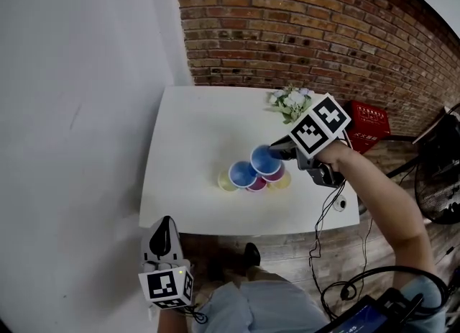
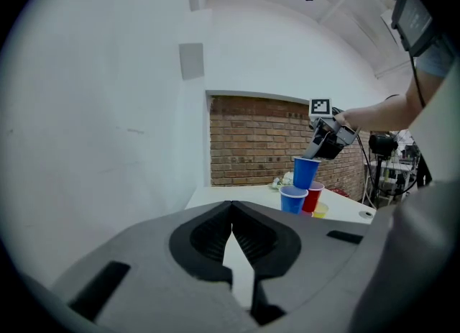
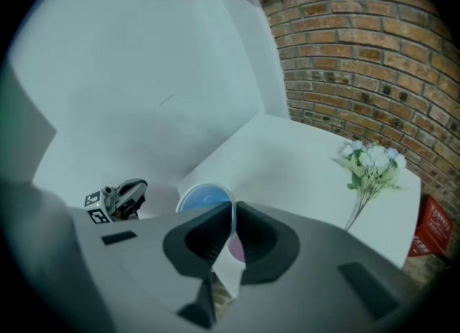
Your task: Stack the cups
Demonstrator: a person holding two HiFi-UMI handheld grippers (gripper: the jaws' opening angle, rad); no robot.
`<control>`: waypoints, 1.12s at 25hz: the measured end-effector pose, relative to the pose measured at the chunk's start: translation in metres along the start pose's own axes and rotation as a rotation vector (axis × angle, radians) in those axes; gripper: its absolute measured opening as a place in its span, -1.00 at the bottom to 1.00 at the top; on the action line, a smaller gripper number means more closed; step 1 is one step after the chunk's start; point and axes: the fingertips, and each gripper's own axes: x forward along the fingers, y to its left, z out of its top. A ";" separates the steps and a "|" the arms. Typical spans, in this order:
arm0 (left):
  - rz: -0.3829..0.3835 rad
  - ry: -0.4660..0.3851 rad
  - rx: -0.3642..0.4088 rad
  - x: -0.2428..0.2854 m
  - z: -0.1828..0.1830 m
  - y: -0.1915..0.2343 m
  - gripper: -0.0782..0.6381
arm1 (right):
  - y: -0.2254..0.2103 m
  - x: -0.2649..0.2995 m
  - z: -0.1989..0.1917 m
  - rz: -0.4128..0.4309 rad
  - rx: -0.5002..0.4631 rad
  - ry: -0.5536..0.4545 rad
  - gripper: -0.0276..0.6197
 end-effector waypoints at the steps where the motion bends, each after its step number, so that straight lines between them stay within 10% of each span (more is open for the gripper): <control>1: 0.001 0.002 -0.001 0.000 0.000 0.000 -0.76 | -0.001 0.000 0.000 0.000 0.001 0.001 -0.83; 28: 0.008 -0.006 -0.009 -0.001 0.001 0.002 -0.76 | -0.006 -0.015 0.018 -0.056 -0.079 -0.082 -0.47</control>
